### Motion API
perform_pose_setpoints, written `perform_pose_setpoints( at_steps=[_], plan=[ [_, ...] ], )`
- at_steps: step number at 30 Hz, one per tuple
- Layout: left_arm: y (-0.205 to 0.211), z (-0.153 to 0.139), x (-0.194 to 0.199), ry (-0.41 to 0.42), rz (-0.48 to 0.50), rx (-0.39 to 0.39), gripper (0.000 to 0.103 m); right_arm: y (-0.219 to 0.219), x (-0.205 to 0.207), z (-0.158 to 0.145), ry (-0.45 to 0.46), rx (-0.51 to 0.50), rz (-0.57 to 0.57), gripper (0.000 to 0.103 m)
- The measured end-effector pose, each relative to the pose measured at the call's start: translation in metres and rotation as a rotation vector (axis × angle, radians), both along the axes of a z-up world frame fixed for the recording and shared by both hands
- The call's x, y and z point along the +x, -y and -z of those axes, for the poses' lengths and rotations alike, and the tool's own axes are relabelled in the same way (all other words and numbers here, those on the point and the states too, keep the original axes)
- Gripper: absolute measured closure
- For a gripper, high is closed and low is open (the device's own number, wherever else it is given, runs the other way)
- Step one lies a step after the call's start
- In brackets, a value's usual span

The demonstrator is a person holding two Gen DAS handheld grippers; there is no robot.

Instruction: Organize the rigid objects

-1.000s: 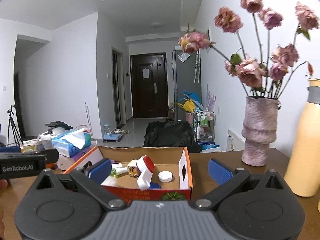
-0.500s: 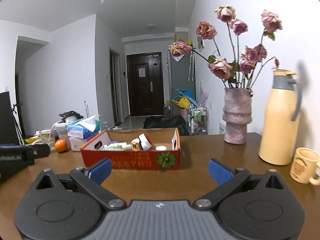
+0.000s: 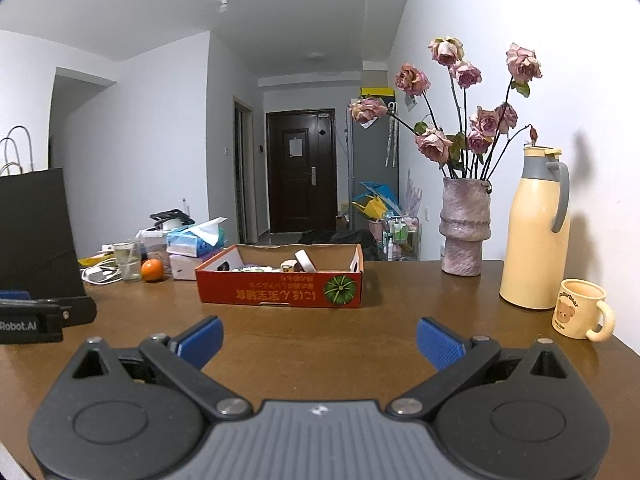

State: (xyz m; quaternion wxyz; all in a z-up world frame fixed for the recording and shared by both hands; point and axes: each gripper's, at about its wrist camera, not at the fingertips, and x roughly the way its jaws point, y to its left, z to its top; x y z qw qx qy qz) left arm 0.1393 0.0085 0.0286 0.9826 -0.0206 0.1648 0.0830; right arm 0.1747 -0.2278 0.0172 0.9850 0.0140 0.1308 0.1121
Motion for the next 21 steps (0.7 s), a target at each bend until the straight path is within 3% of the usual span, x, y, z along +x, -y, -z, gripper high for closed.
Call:
perform_pose_setpoints(
  at_steps=[21],
  plan=[
    [0.008, -0.007, -0.027, 0.027, 0.006, 0.015, 0.0, 0.002, -0.031, -0.008, 0.04, 0.0, -0.007, 0.0]
  ],
)
